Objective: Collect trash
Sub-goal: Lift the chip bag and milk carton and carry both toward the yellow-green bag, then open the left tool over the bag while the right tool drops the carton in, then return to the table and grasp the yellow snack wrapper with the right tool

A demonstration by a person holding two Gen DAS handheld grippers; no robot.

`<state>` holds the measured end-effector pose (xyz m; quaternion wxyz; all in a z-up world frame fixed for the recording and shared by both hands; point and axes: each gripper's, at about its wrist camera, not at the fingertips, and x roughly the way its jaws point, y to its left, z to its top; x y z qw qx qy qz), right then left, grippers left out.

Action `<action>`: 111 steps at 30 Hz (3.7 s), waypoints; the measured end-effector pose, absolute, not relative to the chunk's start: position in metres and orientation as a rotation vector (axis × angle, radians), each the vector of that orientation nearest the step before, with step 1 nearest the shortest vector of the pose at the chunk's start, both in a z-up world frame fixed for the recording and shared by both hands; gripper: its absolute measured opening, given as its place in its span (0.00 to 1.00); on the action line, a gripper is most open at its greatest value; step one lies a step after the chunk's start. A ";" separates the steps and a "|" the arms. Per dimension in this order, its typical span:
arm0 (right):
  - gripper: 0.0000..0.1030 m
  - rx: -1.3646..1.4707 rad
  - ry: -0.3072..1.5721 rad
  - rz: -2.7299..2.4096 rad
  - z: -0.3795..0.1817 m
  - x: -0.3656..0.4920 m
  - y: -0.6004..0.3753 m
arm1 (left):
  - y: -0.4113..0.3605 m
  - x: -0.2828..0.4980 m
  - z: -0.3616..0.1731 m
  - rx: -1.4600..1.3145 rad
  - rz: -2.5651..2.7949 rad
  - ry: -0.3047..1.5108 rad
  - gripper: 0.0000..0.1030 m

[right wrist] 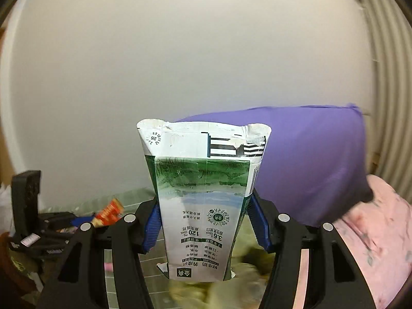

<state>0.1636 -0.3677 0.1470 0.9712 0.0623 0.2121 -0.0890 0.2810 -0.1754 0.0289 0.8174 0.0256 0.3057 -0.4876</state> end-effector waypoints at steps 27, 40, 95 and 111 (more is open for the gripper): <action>0.55 0.361 0.456 -0.220 0.065 0.184 -0.445 | -0.295 0.317 -0.048 0.379 -1.053 0.839 0.34; 0.55 0.400 0.628 -0.232 -0.016 0.187 -0.439 | -0.291 0.329 -0.046 0.329 -1.104 0.888 0.34; 0.65 0.062 0.681 0.313 0.006 0.291 -0.228 | 0.153 0.301 -0.041 -0.302 0.009 0.729 0.65; 0.65 0.071 0.977 0.649 -0.094 0.316 -0.076 | 0.178 0.259 -0.043 -0.252 0.010 0.775 0.65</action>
